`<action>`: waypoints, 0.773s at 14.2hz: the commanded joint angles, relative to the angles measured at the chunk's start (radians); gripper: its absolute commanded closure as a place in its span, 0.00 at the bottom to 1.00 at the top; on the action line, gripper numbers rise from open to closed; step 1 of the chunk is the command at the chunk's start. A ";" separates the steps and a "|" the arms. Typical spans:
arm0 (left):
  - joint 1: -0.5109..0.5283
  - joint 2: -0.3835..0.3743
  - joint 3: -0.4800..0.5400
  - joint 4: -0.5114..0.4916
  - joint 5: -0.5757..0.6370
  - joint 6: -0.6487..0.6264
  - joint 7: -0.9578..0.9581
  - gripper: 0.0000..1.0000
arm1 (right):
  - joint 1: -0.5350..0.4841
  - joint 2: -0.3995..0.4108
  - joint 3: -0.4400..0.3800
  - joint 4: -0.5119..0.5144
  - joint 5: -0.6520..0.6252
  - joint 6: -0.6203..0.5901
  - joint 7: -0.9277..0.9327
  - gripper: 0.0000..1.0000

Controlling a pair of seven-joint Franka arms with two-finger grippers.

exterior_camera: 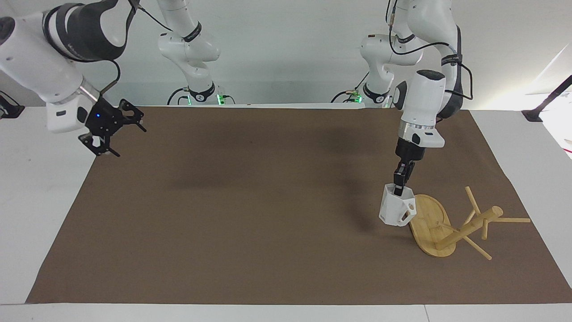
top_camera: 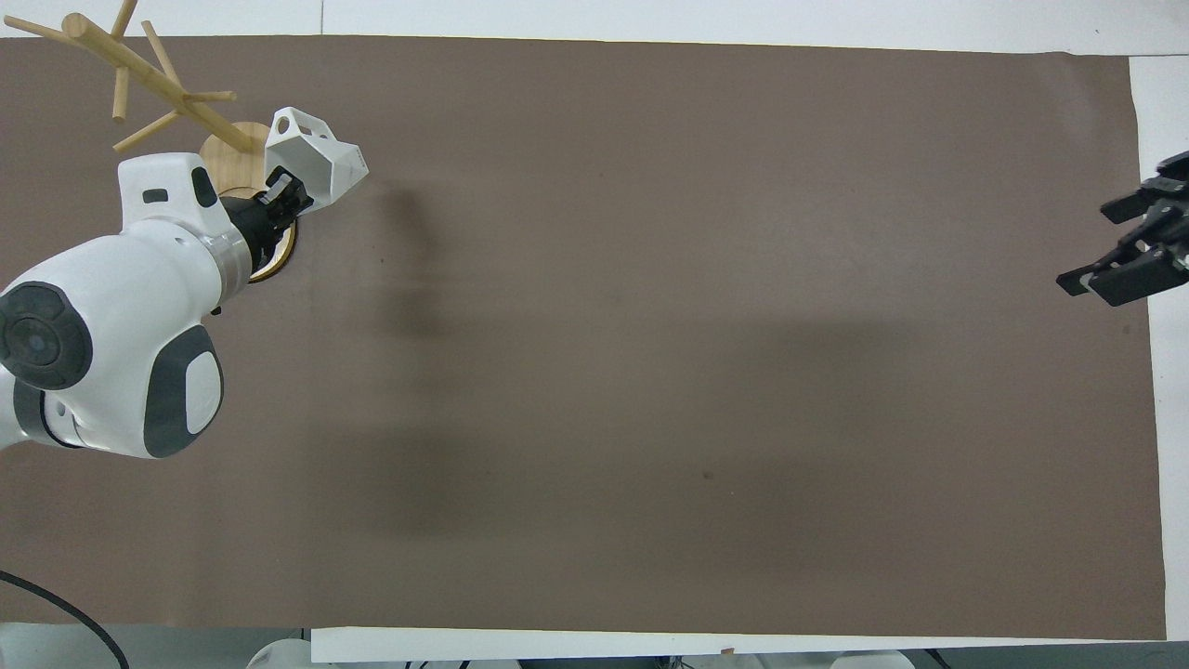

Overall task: Hang cup on rack
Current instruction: 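Lower the cup onto a mug tree peg with the left gripper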

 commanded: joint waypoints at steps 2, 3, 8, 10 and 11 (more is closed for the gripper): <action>0.038 0.012 -0.014 0.037 0.012 0.014 0.075 1.00 | 0.059 -0.076 0.010 0.006 -0.110 -0.156 0.398 0.00; 0.039 0.029 -0.016 0.054 0.012 0.014 0.089 1.00 | 0.059 -0.088 0.009 0.006 -0.110 -0.161 0.470 0.00; 0.076 0.075 -0.019 0.084 0.012 0.010 0.224 1.00 | 0.053 -0.124 0.006 -0.029 -0.110 -0.132 0.686 0.00; 0.079 0.106 -0.019 0.121 0.008 0.007 0.228 1.00 | 0.079 -0.116 -0.010 -0.033 -0.109 -0.105 0.687 0.00; 0.081 0.107 -0.019 0.129 0.006 0.000 0.228 1.00 | 0.082 -0.116 -0.022 -0.032 -0.109 -0.106 0.687 0.00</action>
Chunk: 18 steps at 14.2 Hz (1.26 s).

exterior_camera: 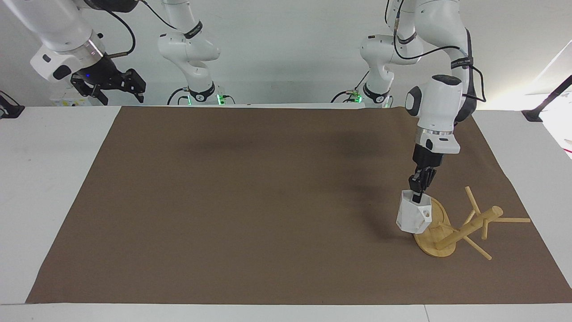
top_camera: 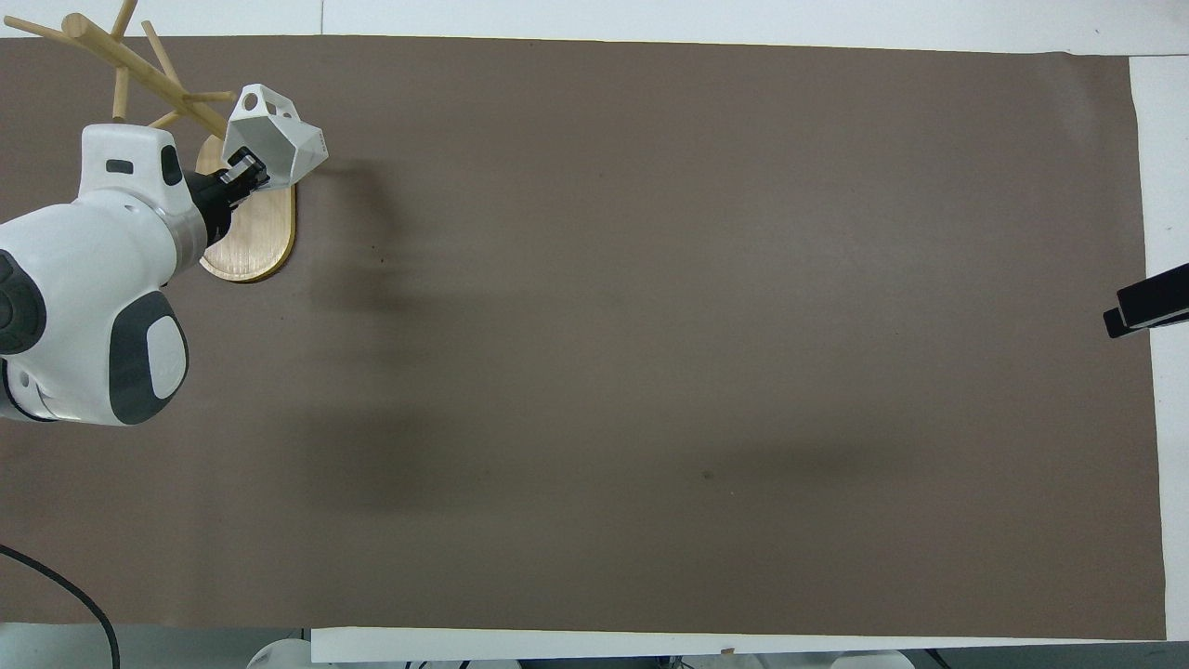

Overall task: Hang cup on rack
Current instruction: 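Lower the cup onto a mug tree peg with the left gripper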

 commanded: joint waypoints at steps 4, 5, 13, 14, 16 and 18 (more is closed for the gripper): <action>0.045 0.044 -0.016 0.054 0.004 0.000 0.020 1.00 | 0.027 -0.024 -0.013 -0.035 -0.010 0.013 0.017 0.00; 0.048 0.044 -0.016 0.054 0.003 0.000 0.020 1.00 | 0.027 -0.022 -0.014 -0.035 -0.005 0.011 0.015 0.00; 0.088 0.098 -0.011 0.176 -0.125 -0.107 0.011 0.45 | 0.010 -0.024 -0.020 -0.055 0.003 0.006 0.009 0.00; 0.086 0.113 -0.010 0.225 -0.130 -0.178 0.006 0.00 | 0.011 -0.025 -0.020 -0.055 0.003 0.006 0.009 0.00; 0.085 0.118 -0.005 0.273 -0.130 -0.288 0.014 0.00 | 0.010 -0.025 -0.019 -0.057 0.004 0.006 0.009 0.00; 0.083 0.109 -0.007 0.276 -0.130 -0.300 0.006 0.00 | 0.010 -0.025 -0.019 -0.057 0.004 0.006 0.009 0.00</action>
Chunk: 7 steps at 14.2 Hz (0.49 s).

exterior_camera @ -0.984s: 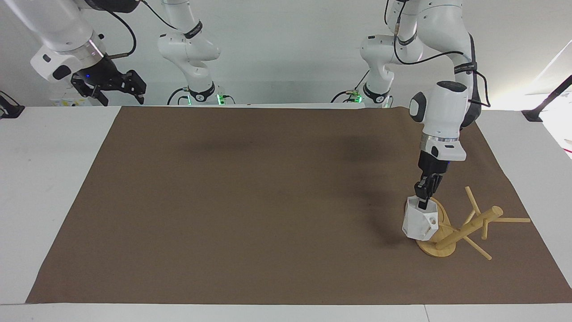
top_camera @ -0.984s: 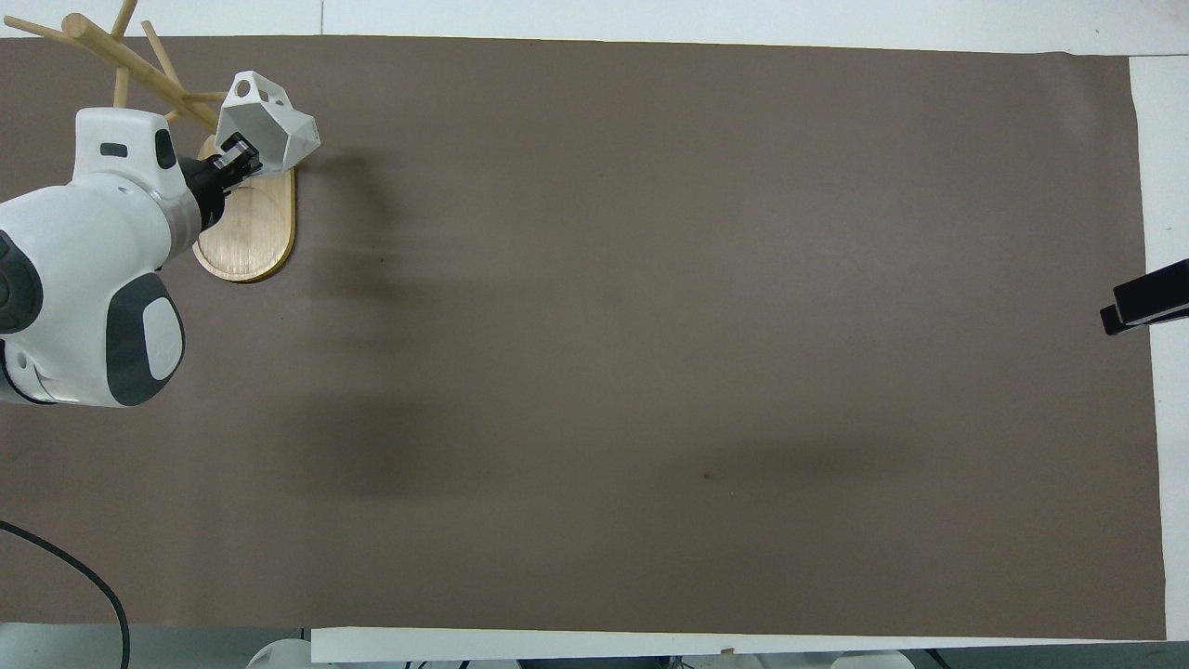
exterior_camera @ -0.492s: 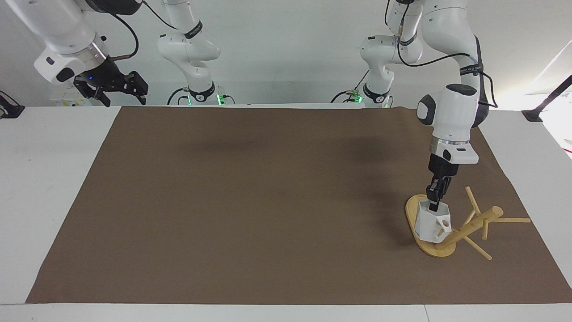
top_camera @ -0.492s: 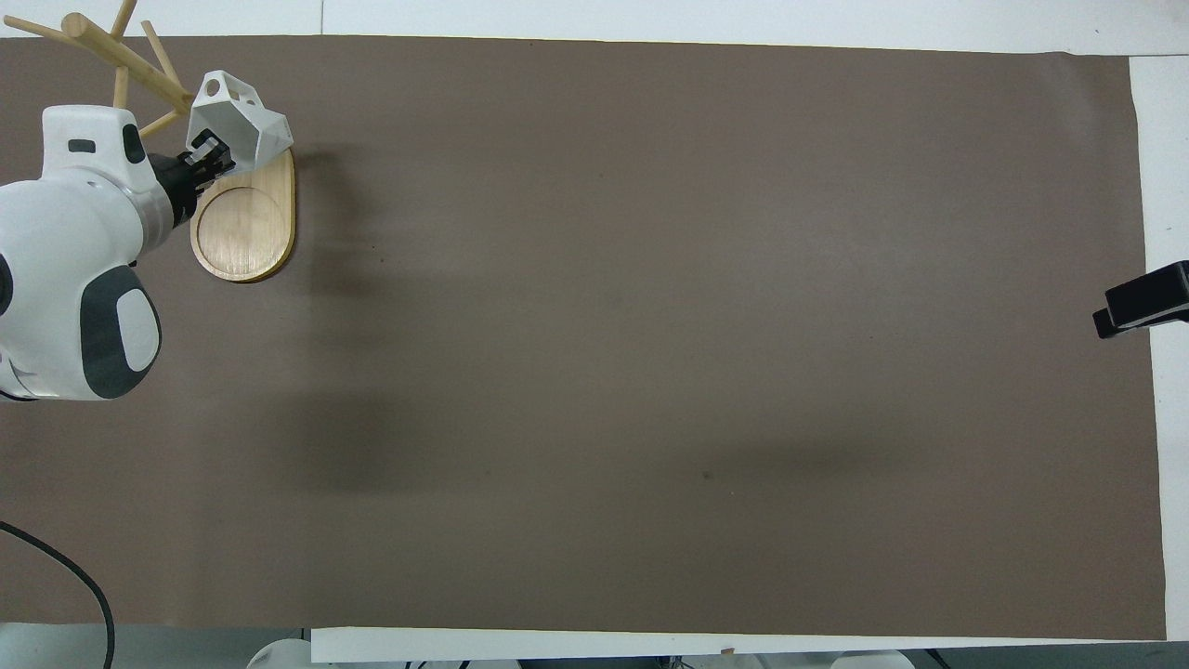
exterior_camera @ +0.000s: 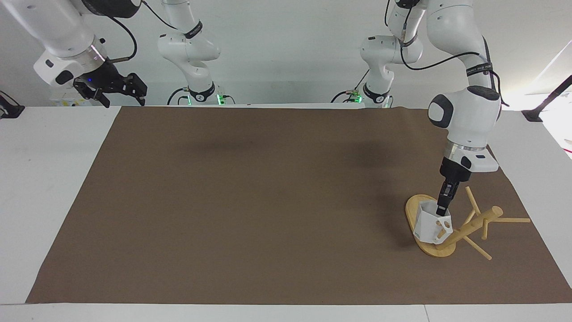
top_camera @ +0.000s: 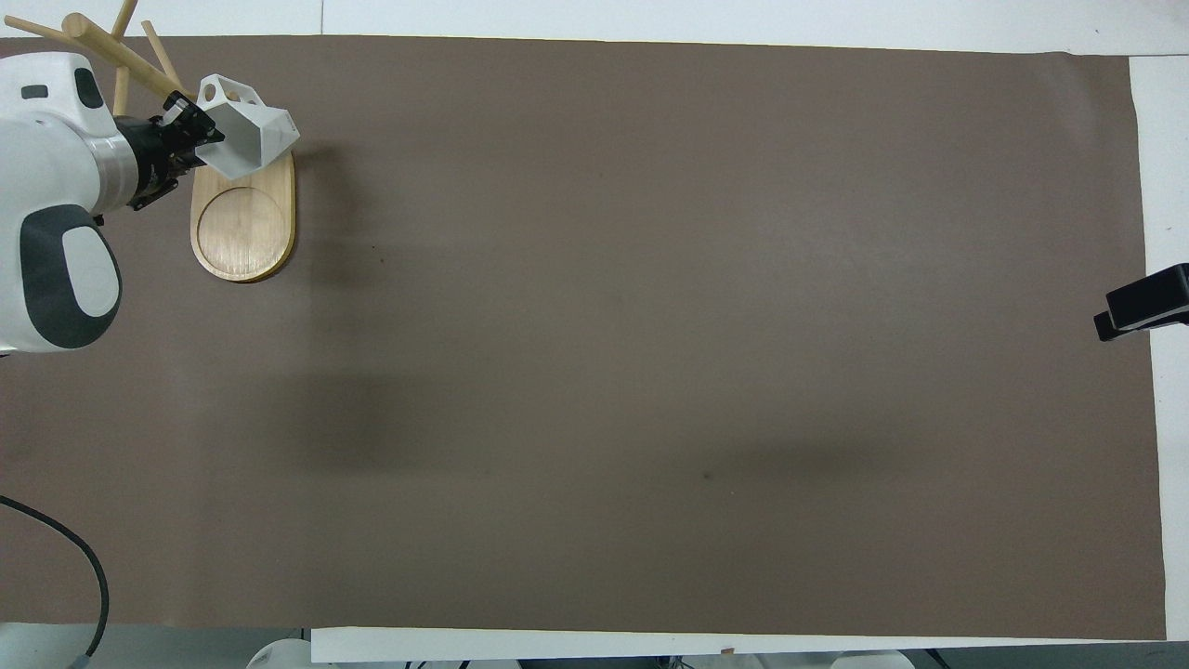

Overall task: Hang cup on rack
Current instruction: 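Lower the cup onto a mug tree peg with the left gripper, then open the left gripper and withdraw it from the cup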

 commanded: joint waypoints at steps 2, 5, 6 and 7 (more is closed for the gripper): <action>0.003 -0.009 -0.002 0.030 -0.017 -0.077 0.004 0.00 | -0.009 -0.025 0.005 -0.031 0.004 0.006 0.006 0.00; 0.020 -0.039 0.007 0.041 -0.016 -0.187 0.020 0.00 | -0.009 -0.027 0.005 -0.032 0.004 0.007 0.006 0.00; 0.039 -0.061 0.004 0.047 -0.014 -0.224 0.052 0.00 | -0.009 -0.027 0.005 -0.032 0.004 0.007 0.006 0.00; 0.042 -0.081 0.007 0.051 -0.006 -0.264 0.078 0.00 | -0.009 -0.027 0.005 -0.032 0.004 0.007 0.006 0.00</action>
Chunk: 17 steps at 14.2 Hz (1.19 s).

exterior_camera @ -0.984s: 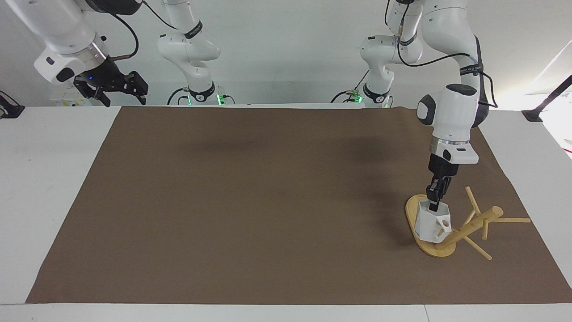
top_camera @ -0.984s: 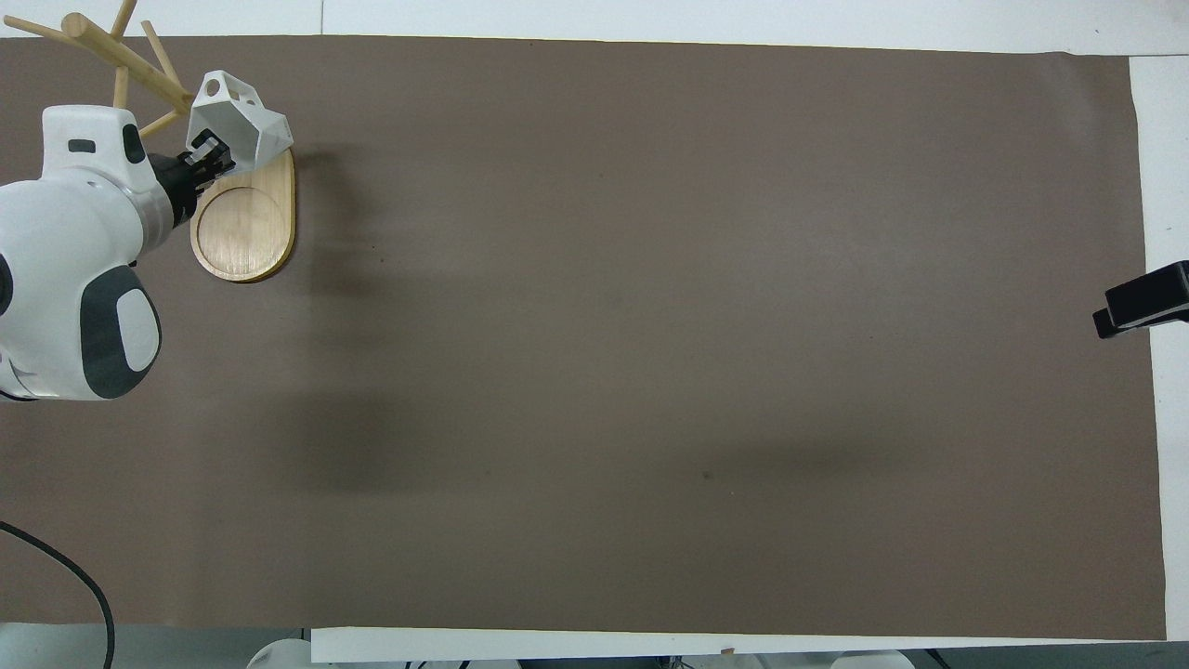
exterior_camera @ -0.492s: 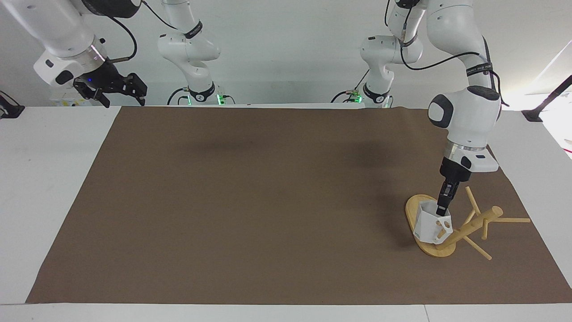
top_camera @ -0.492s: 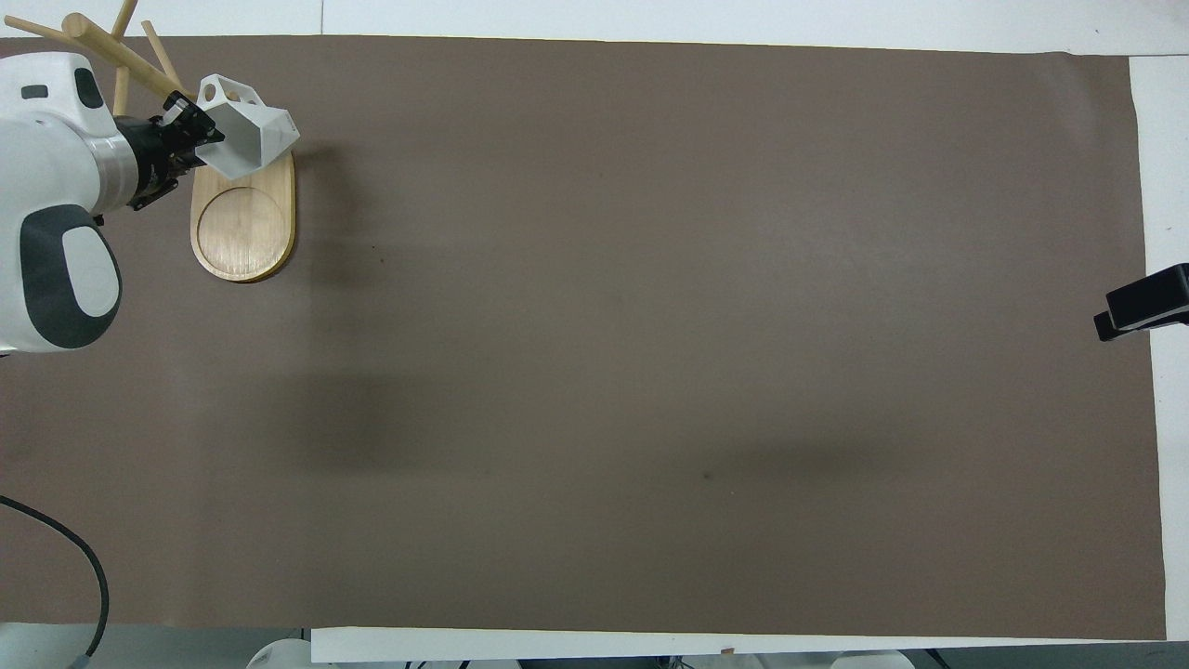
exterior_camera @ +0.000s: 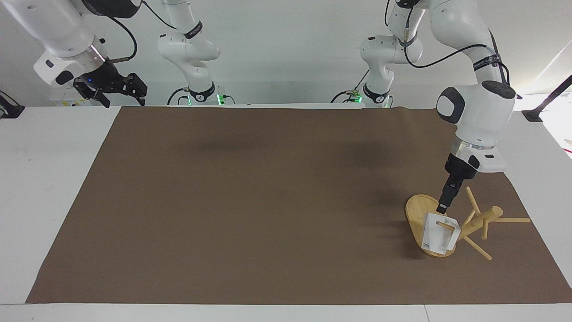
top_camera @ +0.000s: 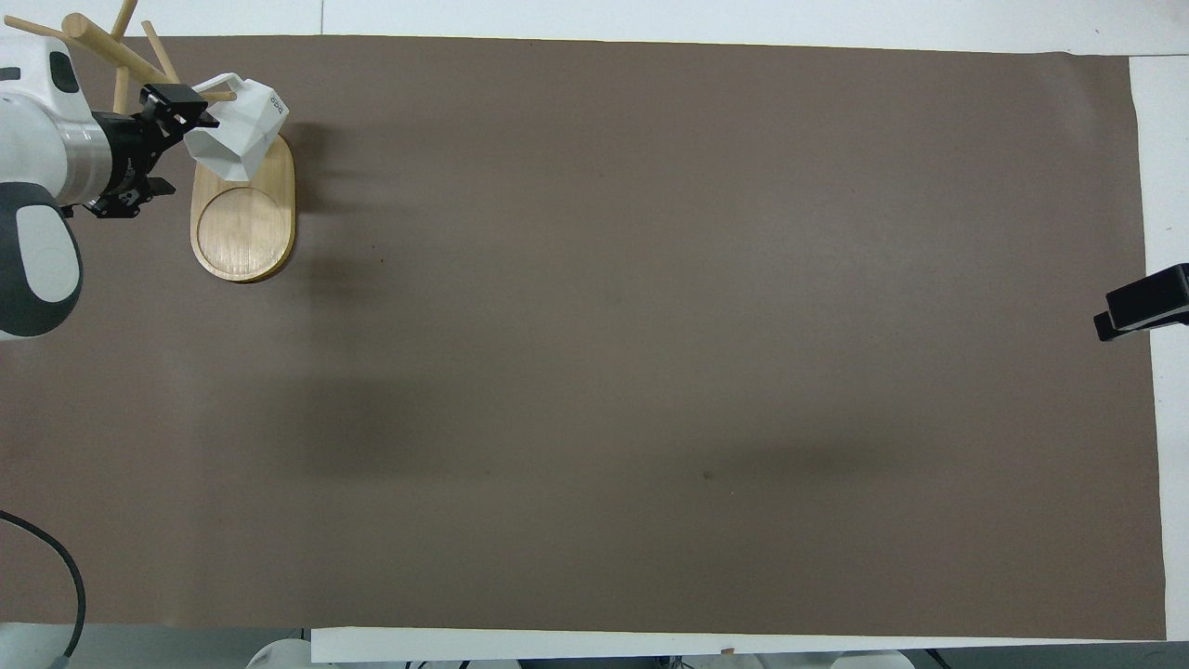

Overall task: Hang cup on rack
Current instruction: 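Open the left gripper and withdraw it from the cup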

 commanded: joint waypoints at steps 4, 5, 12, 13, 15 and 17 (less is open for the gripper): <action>0.047 -0.092 -0.004 0.140 0.062 -0.392 0.191 0.00 | -0.009 -0.027 0.005 -0.032 0.004 0.007 0.006 0.00; 0.047 -0.088 -0.007 0.204 0.081 -0.498 0.230 0.00 | -0.009 -0.027 0.005 -0.032 0.004 0.007 0.006 0.00; 0.030 -0.091 -0.019 0.361 0.154 -0.907 0.738 0.00 | -0.009 -0.027 0.005 -0.032 0.004 0.007 0.006 0.00; 0.015 -0.092 -0.022 0.361 0.166 -0.921 0.737 0.00 | -0.009 -0.027 0.005 -0.032 0.004 0.007 0.006 0.00; -0.001 -0.092 -0.024 0.361 0.202 -0.927 0.726 0.00 | -0.009 -0.027 0.005 -0.032 0.004 0.007 0.006 0.00; -0.001 -0.094 -0.025 0.361 0.199 -0.927 0.726 0.00 | -0.009 -0.027 0.005 -0.032 0.004 0.007 0.006 0.00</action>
